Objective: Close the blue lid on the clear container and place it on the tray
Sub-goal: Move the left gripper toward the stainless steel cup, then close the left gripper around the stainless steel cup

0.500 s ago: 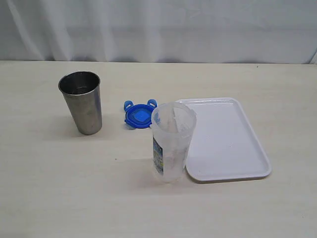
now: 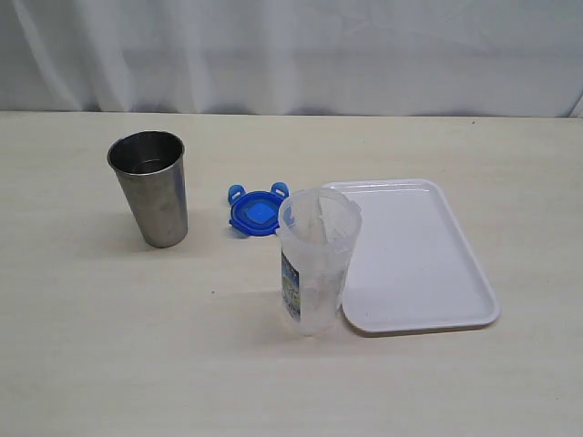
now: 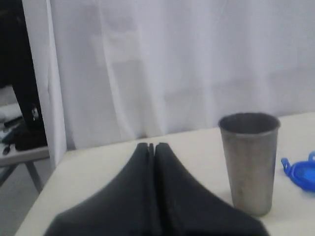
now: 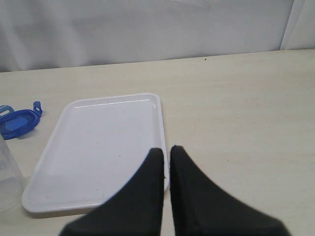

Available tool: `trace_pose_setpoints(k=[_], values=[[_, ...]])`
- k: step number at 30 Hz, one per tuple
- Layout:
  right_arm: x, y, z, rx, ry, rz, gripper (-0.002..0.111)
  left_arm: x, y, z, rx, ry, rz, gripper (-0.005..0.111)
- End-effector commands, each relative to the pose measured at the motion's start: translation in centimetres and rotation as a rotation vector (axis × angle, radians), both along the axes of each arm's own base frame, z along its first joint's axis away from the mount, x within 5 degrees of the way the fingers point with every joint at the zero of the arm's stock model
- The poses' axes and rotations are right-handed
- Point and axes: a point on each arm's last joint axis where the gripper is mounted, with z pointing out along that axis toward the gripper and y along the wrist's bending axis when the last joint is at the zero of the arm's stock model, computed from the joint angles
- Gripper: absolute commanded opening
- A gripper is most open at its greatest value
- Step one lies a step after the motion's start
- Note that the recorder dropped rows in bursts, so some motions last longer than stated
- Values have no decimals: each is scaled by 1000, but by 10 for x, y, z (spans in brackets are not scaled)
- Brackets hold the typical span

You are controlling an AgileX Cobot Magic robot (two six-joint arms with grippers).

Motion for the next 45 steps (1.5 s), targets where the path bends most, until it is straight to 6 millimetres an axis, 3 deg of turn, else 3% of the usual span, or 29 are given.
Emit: trace_pose_setpoints(k=[1, 3, 9, 11, 13, 14, 16, 17, 22, 26, 29, 38, 45], values=[[0, 0, 0, 3, -6, -3, 4, -3, -1, 19, -14, -218, -10, 0], [0, 0, 0, 3, -6, -3, 4, -7, -1, 31, -37, -363, -19, 0], [0, 0, 0, 3, -6, -3, 4, -15, -1, 48, -253, -553, -95, 1], [0, 0, 0, 3, -6, -3, 4, -20, -1, 54, -261, -637, -111, 11], [0, 0, 0, 3, -6, -3, 4, -20, -1, 54, -301, -627, -124, 40], [0, 0, 0, 3, -6, -3, 4, -20, -1, 54, -317, -633, -131, 67], [0, 0, 0, 3, -6, -3, 4, -21, -2, 55, -308, -650, -137, 98], [0, 0, 0, 3, -6, -3, 4, -21, -2, 56, -326, -651, -144, 105], [0, 0, 0, 3, -6, -3, 4, -21, -3, 60, -340, -660, -162, 105], [0, 0, 0, 3, -6, -3, 4, -2, -6, 71, -312, -581, -162, 105], [0, 0, 0, 3, -6, -3, 4, 20, -10, 68, -266, -479, -176, 105], [0, 0, 0, 3, -6, -3, 4, 74, -24, 39, -239, -261, -267, 105], [0, 0, 0, 3, -6, -3, 4, 113, -34, -1, -193, -81, -334, 105]])
